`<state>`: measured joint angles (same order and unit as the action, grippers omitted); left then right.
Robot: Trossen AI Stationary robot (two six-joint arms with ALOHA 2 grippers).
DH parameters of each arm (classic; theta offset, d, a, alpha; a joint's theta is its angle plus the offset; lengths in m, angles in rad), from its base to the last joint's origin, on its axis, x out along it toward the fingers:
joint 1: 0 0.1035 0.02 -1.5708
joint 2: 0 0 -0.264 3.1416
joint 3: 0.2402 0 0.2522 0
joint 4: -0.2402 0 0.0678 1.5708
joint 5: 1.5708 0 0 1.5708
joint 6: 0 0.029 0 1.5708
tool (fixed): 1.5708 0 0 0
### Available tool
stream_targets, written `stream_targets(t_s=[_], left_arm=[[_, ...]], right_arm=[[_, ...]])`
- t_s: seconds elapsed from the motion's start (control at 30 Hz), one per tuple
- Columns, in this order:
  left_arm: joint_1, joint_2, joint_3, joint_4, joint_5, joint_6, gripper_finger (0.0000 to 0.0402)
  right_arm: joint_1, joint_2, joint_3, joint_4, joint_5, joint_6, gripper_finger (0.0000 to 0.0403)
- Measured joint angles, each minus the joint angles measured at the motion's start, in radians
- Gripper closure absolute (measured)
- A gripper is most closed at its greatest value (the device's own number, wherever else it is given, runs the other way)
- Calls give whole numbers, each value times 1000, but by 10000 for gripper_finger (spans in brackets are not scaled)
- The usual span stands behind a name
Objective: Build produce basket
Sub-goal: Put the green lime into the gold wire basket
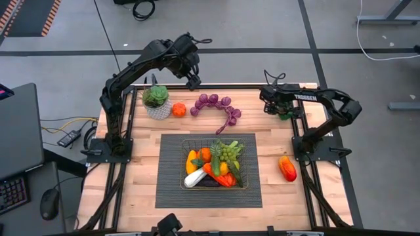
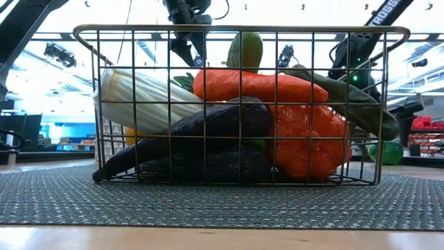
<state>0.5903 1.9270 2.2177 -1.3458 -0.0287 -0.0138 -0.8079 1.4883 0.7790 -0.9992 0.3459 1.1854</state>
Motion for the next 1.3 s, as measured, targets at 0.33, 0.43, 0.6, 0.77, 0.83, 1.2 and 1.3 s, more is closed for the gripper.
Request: stream_targets(t_s=[0.33, 0.43, 0.6, 0.77, 0.83, 1.2, 1.3], left_arm=[[0, 0, 0, -16, 0, 25, 49], [-3, 0, 0, -17, 0, 14, 49], [-22, 0, 0, -28, 0, -6, 49], [-57, 0, 0, -37, 0, -8, 49], [-70, 0, 0, -36, 0, -8, 49], [-97, 0, 0, -39, 0, -22, 49], [-96, 0, 0, -38, 0, -44, 49]], right_arm=[[-50, 0, -29, 68, 54, -2, 3], [-67, 0, -30, 106, 58, -3, 3], [-82, 0, -30, 180, 56, -9, 8], [-85, 0, -30, 189, -1, -14, 51], [-85, -1, -30, 189, -23, -35, 78], [-36, -4, -25, 183, -134, -179, 136], [-1, -2, -5, 180, -207, -224, 127]])
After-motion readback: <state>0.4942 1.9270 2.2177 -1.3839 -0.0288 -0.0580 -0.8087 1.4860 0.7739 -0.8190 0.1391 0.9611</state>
